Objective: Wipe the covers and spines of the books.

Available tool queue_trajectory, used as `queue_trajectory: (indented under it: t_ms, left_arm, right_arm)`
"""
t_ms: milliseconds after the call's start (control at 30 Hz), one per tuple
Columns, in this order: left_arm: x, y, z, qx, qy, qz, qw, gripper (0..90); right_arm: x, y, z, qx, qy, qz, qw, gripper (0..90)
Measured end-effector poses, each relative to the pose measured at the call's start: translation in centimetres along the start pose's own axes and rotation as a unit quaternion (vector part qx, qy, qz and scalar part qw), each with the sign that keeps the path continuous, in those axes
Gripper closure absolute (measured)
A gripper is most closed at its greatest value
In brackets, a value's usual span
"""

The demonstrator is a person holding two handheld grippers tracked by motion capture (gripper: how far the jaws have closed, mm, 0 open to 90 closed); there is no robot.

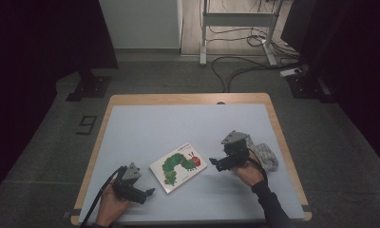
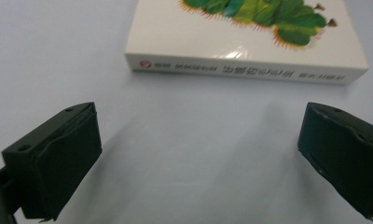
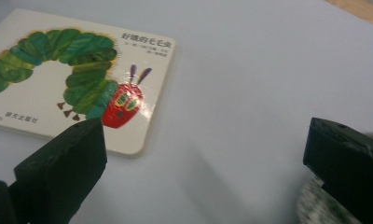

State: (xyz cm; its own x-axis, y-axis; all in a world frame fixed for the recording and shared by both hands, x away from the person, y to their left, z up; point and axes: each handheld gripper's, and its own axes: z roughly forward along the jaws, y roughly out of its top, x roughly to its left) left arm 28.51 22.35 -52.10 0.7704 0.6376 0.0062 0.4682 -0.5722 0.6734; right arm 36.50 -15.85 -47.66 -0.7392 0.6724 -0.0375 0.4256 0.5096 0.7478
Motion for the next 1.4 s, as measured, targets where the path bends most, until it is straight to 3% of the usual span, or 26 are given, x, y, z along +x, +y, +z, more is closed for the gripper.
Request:
queue_trajectory:
  t_ms: [267, 600, 1033, 1400]
  left_arm:
    - [-0.6, 1.0, 1.0, 0.014, -0.011, 0.019, 0.9997, 0.0]
    - [-0.8, 1.5, 1.8, 0.023, -0.02, 0.024, 0.9992, 0.0]
    - [-0.9, 1.5, 2.3, 0.015, -0.028, 0.018, 0.9993, 0.0]
    - [-0.9, 1.4, 2.3, 0.012, -0.027, 0.018, 0.9994, 0.0]
  right_arm:
    - [1.6, 0.7, 2.3, 0.011, 0.03, -0.015, 0.9994, 0.0]
    - [3.0, 1.2, 5.3, 0.027, 0.061, -0.026, 0.9975, 0.0]
    - [3.7, 1.3, 8.0, 0.046, 0.103, -0.012, 0.9935, 0.0]
    - [3.8, 1.6, 9.2, 0.042, 0.135, 0.007, 0.9899, 0.0]
